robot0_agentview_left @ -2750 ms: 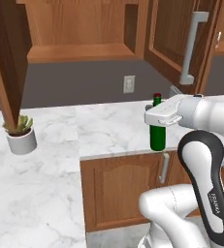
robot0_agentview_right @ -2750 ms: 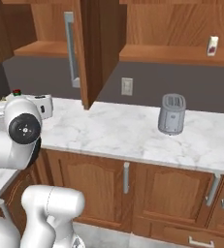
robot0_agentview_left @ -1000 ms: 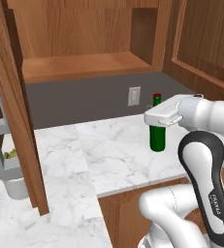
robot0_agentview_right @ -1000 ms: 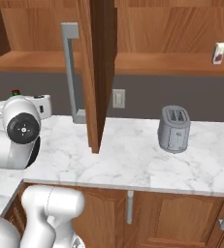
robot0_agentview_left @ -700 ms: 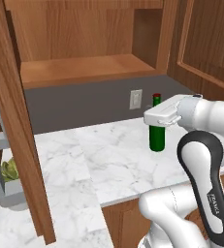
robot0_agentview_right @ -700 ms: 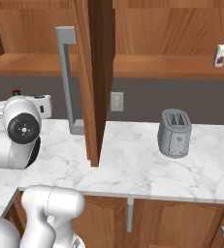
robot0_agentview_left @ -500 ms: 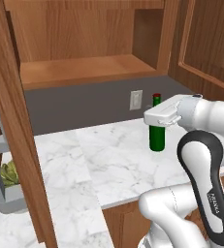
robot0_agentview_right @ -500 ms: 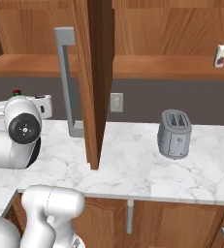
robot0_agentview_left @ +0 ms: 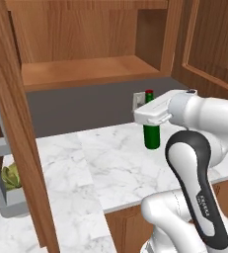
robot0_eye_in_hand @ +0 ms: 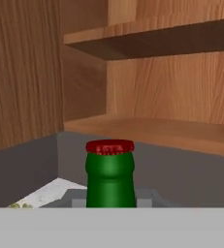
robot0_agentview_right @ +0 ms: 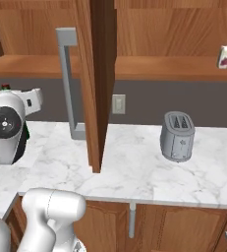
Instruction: Sort all alcoholic drinks to one cabinet, and non-alcoholic drinks to the other.
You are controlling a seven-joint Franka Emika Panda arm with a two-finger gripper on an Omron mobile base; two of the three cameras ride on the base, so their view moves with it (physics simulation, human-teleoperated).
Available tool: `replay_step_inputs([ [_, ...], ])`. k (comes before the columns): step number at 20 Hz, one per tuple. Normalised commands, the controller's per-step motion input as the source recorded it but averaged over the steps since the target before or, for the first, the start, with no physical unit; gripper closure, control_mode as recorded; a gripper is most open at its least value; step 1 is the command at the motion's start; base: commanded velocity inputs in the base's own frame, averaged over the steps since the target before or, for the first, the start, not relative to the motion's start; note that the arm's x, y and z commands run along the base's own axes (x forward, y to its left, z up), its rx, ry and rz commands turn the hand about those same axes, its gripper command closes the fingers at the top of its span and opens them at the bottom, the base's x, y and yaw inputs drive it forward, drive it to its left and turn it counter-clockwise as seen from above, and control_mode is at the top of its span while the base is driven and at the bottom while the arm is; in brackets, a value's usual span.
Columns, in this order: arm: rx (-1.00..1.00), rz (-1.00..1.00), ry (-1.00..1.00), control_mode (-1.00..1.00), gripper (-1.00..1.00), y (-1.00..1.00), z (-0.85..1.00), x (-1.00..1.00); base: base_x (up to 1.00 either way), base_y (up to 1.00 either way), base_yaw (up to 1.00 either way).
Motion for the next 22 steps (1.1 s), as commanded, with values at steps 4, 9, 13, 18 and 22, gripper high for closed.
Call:
replay_step_inputs([
  [4, -0.06, -0.01, -0.05, -1.00, 1.00, 0.24, 0.45, 0.06, 0.00, 0.00, 0.00],
  [9, -0.06, 0.00, -0.02, -1.00, 1.00, 0.25, 0.42, 0.14, 0.00, 0.00, 0.00],
  [13, -0.03, 0.00, 0.00, -1.00, 1.00, 0.23, 0.33, 0.26, 0.00, 0.00, 0.00],
  [18, 0.00, 0.00, -0.04, -1.00, 1.00, 0.19, 0.20, 0.27, 0.00, 0.00, 0.00],
  [22, 0.01, 0.00, -0.06, -1.00, 1.00, 0.19, 0.16, 0.27, 0.00, 0.00, 0.00],
])
